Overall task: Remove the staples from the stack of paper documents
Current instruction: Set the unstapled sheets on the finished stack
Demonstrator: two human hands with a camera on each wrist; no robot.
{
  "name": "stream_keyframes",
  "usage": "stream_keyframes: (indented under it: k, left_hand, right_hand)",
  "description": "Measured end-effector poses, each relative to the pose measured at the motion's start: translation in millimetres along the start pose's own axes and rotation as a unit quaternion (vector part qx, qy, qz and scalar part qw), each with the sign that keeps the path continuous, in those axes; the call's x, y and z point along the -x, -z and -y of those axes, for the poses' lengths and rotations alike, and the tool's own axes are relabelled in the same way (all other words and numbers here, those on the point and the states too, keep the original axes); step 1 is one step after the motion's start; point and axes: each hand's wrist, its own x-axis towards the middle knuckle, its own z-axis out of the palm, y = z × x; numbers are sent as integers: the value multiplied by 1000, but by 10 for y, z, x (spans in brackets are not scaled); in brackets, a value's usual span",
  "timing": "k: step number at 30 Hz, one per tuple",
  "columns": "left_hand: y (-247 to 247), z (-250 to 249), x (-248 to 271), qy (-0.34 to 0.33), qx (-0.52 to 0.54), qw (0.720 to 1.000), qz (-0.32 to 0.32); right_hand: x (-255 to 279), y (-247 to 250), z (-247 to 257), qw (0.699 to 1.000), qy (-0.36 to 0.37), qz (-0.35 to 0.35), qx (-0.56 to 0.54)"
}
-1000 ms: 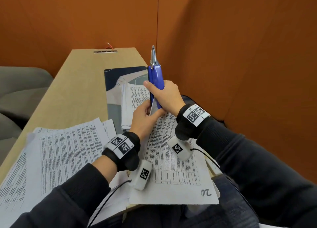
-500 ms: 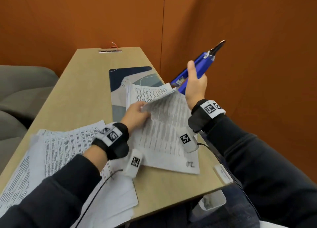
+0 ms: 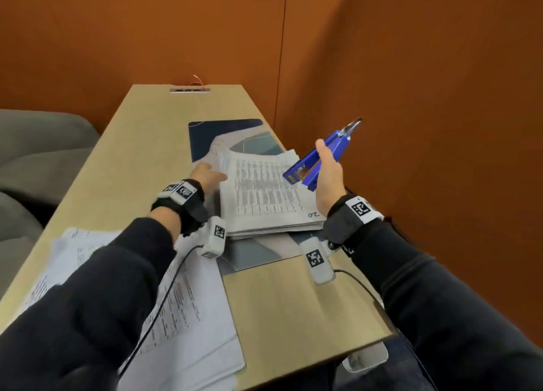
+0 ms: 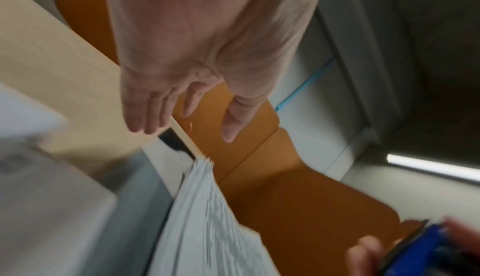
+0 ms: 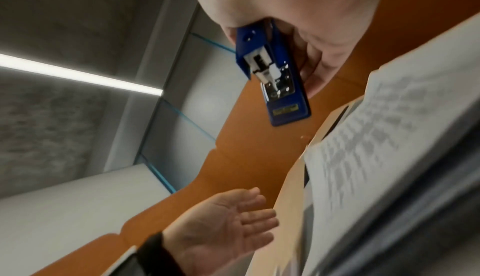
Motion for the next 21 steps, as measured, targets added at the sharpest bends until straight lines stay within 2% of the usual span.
stream_keyframes:
  k: [4,7,9,13,18,21]
  left_hand:
    - [672,479,313,35,-12,997,-72]
    - [1298,974,634,71,-55,980,-177]
    - [1548,1274,812,97,-82,972,-197]
    - [1663,1617,991,113,-95,973,-177]
    - [1673,1807,1005,102,-43,962,-250]
    - [1668,1905,1023,93,6,958,-271]
  right_hand:
    - [253,-429,-425,988,-75,131,23]
    - [564,-755,-732,965,-132,221,36]
    - [755,-923,-924,948,-166,262,73]
    - [992,-1141,-1146,940,-165,267,133]
    - [1030,-1121,-1224,952,-172,234,98]
    - [1071,-1094,-1282,948,-169,256,87]
